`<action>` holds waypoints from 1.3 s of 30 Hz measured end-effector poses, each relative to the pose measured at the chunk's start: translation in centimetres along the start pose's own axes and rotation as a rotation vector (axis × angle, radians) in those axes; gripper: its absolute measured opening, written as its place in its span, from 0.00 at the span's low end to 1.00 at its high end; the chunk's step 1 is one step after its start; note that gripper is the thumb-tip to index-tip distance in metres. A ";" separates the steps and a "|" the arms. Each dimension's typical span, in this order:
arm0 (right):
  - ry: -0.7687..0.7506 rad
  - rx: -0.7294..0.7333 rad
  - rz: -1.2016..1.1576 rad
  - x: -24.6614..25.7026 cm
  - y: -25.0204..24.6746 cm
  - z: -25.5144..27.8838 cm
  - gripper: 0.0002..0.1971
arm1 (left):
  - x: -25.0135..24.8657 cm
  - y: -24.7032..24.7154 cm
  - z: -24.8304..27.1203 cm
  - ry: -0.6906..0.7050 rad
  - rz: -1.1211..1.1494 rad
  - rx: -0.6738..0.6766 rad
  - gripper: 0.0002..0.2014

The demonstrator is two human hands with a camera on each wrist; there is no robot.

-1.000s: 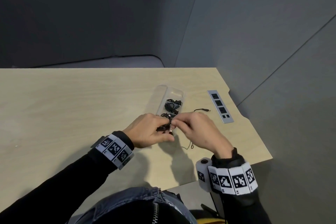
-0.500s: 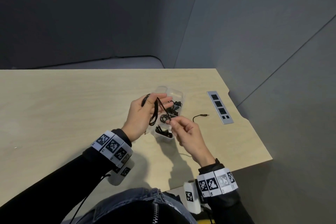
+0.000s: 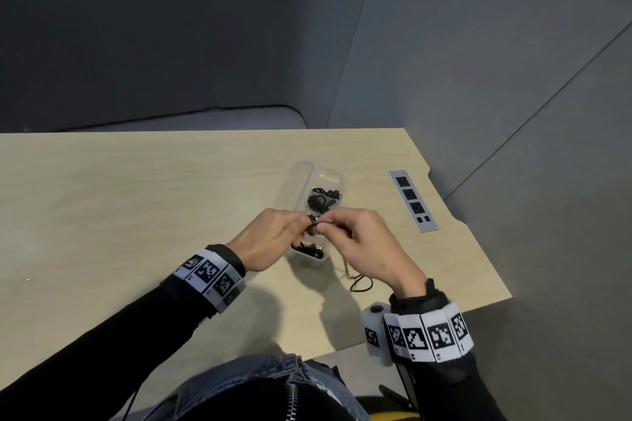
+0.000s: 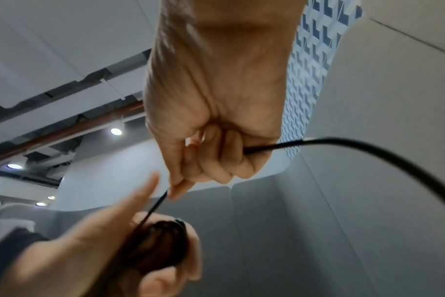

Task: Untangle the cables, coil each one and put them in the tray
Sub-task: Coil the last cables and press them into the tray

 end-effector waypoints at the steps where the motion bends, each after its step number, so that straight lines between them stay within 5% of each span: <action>1: -0.007 -0.042 -0.035 -0.3 -0.3 -0.2 0.06 | -0.5 0.1 0.1 0.027 0.002 0.065 0.20; 4: 0.007 -0.154 -0.267 -1.1 -0.3 -0.7 0.06 | -2.1 0.0 0.1 0.029 0.142 0.083 0.12; 7: 0.074 -0.276 -0.472 -1.5 -0.3 -0.7 0.06 | -2.6 -0.5 -0.3 -0.088 0.548 -0.052 0.13; 14: 0.150 -0.301 -0.568 -2.8 1.9 0.0 0.08 | -3.2 -1.5 -1.2 -0.300 1.013 -0.391 0.16; 21: 0.155 -0.024 -0.604 -1.9 5.0 0.8 0.05 | -3.4 -1.7 -1.2 -0.315 1.066 -0.533 0.14; 25: 0.173 0.194 -0.424 -1.2 5.6 2.0 0.10 | -1.5 -2.5 -1.5 -0.267 0.646 -0.625 0.08; 28: 0.119 0.225 -0.211 0.1 4.6 2.5 0.10 | -0.3 -1.8 -1.0 -0.119 -0.039 -0.430 0.17; 30: 0.041 0.163 -0.007 0.7 3.3 2.3 0.10 | 0.2 -1.5 -0.7 -0.068 -0.248 -0.287 0.28; 34: -0.047 -0.096 0.108 0.9 0.5 1.8 0.08 | -0.5 -0.7 0.2 0.185 -0.232 -0.039 0.35; 39: 0.051 -0.201 -0.320 -0.1 -0.9 1.4 0.05 | -2.2 -0.7 0.1 0.091 0.090 0.084 0.10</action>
Point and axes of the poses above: each hand's wrist, its own z-axis away from the middle knuckle, its own y-axis out of the palm, x = y × z, the point moved 2 cm from there along -z, towards the middle knuckle, and after that the axes turned 7 degrees about -z, right-handed, at the moved point
